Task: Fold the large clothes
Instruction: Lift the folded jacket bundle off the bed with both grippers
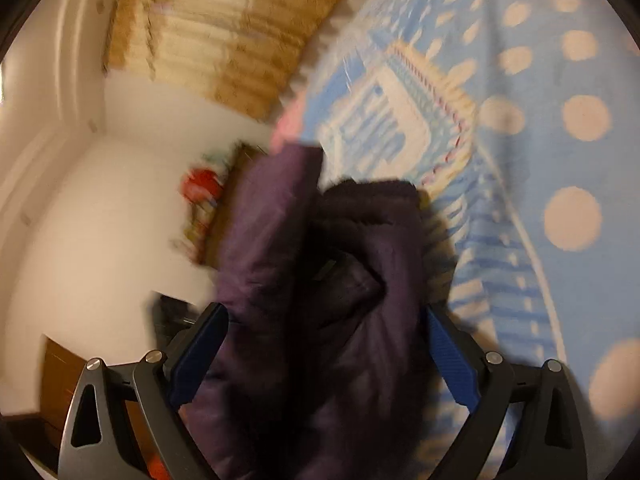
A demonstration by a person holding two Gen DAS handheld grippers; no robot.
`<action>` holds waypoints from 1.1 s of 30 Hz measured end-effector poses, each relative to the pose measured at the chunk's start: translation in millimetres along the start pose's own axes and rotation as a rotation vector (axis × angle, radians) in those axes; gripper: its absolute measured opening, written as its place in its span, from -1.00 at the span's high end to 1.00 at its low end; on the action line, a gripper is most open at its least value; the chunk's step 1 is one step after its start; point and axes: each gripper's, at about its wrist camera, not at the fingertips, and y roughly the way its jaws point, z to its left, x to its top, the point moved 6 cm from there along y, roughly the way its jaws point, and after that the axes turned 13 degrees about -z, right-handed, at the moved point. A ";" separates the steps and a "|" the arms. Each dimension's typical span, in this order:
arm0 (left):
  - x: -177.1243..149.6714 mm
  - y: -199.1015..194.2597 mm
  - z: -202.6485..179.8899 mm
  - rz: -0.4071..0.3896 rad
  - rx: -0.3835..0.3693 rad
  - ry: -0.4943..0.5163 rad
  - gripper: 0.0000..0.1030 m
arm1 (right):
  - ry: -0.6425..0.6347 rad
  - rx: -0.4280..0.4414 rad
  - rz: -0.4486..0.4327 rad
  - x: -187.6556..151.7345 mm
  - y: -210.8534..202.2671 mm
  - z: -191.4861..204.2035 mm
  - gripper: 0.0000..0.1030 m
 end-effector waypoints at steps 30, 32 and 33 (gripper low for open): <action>-117.7 -234.6 47.7 -0.066 0.293 -0.071 -0.66 | -0.050 0.242 0.329 -217.5 -9.8 133.6 -0.57; -128.4 -247.0 65.0 -0.098 0.315 -0.119 -0.73 | -0.110 0.228 0.306 -230.3 -5.6 144.5 -0.58; -131.3 -252.6 71.5 -0.132 0.332 -0.119 -0.74 | -0.120 0.223 0.298 -233.5 -3.4 147.0 -0.63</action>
